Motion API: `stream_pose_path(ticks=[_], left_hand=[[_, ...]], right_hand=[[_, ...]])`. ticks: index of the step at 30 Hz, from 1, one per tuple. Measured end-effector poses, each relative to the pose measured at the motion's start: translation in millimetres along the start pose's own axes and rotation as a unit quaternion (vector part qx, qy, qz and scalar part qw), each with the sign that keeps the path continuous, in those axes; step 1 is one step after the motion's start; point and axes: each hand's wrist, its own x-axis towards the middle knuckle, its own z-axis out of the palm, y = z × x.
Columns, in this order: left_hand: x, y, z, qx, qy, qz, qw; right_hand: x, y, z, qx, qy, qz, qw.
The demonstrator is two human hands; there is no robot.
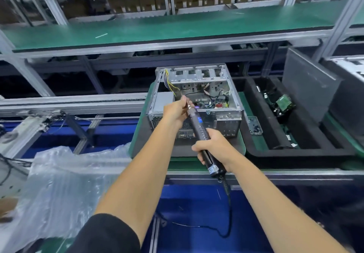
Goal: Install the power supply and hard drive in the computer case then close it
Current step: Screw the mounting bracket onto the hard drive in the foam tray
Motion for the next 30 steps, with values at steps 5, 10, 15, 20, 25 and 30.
stream_pose_path(ticks=[5, 10, 15, 20, 25, 30], left_hand=[[-12, -17, -28, -0.014, 0.037, -0.018, 0.999], [-23, -34, -54, 0.049, 0.030, -0.047, 0.997], [-24, -53, -62, 0.145, 0.075, -0.063, 0.985], [-22, -68, -65, 0.116, 0.080, -0.078, 0.987], [-16, -80, -74, 0.108, 0.099, -0.102, 0.984], [4, -78, -82, 0.093, 0.117, -0.105, 0.983]], right_hand=[[-3, 21, 18, -0.002, -0.014, 0.026, 1.000], [-7, 49, 28, -0.012, -0.006, 0.052, 0.999], [-11, 69, 31, -0.077, 0.020, 0.063, 0.995], [-5, 78, 33, -0.072, 0.026, 0.082, 0.994], [11, 87, 38, -0.089, 0.025, 0.113, 0.989], [33, 92, 43, -0.090, 0.021, 0.124, 0.988]])
